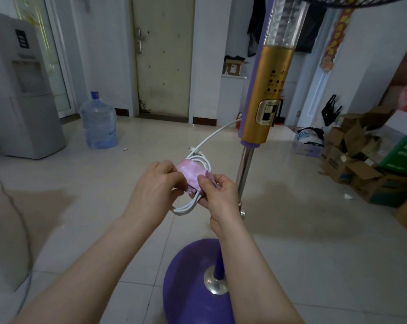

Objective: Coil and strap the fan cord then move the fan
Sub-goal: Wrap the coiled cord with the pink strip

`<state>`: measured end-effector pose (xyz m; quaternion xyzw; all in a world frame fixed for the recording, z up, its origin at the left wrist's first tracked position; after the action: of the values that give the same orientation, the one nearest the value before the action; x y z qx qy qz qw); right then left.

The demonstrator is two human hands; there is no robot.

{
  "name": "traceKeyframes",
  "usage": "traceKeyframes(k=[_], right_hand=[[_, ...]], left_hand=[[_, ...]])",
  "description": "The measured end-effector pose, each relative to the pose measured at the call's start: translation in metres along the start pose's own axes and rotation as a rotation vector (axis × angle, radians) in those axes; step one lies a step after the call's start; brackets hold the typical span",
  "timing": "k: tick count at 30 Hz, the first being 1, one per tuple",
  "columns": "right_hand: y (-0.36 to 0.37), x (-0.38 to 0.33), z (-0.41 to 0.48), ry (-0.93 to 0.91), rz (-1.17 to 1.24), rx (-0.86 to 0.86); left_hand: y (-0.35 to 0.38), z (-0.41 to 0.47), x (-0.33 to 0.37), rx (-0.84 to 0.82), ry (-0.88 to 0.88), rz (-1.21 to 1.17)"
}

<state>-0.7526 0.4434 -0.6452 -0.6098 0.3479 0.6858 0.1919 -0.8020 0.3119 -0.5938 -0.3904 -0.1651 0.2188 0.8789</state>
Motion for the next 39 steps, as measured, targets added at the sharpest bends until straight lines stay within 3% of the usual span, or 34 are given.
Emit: traceKeyframes(k=[3,16,24,27,30,32,34,37,39], right_hand=[[-0.004,-0.003,0.000,0.022,-0.003,-0.015],[-0.007,-0.011,-0.007,0.068,0.067,-0.054],[-0.013,-0.007,-0.006,0.059,0.026,-0.058],[-0.012,-0.006,-0.006,0.045,0.016,-0.058],[-0.015,-0.005,-0.003,0.040,0.008,-0.044],[-0.020,-0.005,-0.002,0.002,-0.073,-0.010],[-0.023,-0.006,-0.002,-0.051,-0.138,0.015],[-0.021,-0.006,-0.001,-0.088,-0.164,0.030],[-0.018,-0.007,-0.001,-0.129,-0.211,0.045]], left_hand=[[0.000,-0.001,0.005,0.076,0.070,0.004],[-0.003,-0.004,0.004,0.125,0.127,-0.096],[-0.007,-0.012,-0.006,0.408,-0.409,-0.611],[-0.004,-0.008,0.002,0.411,-0.426,-0.606],[0.003,0.002,0.007,0.229,-0.244,-0.357],[0.003,0.002,0.005,0.241,-0.185,-0.246],[0.001,-0.003,-0.002,0.385,-0.320,-0.402],[0.004,-0.009,-0.016,0.606,-0.768,-0.797],[0.006,-0.010,-0.011,0.663,-0.834,-0.812]])
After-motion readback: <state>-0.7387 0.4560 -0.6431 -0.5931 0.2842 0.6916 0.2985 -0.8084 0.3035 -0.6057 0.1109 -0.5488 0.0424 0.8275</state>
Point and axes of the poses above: each hand's wrist, its own z-axis towards the middle knuckle, its own y-axis out of the palm, x = y × z, the point moved 4 cm from there along z, towards the middle knuckle
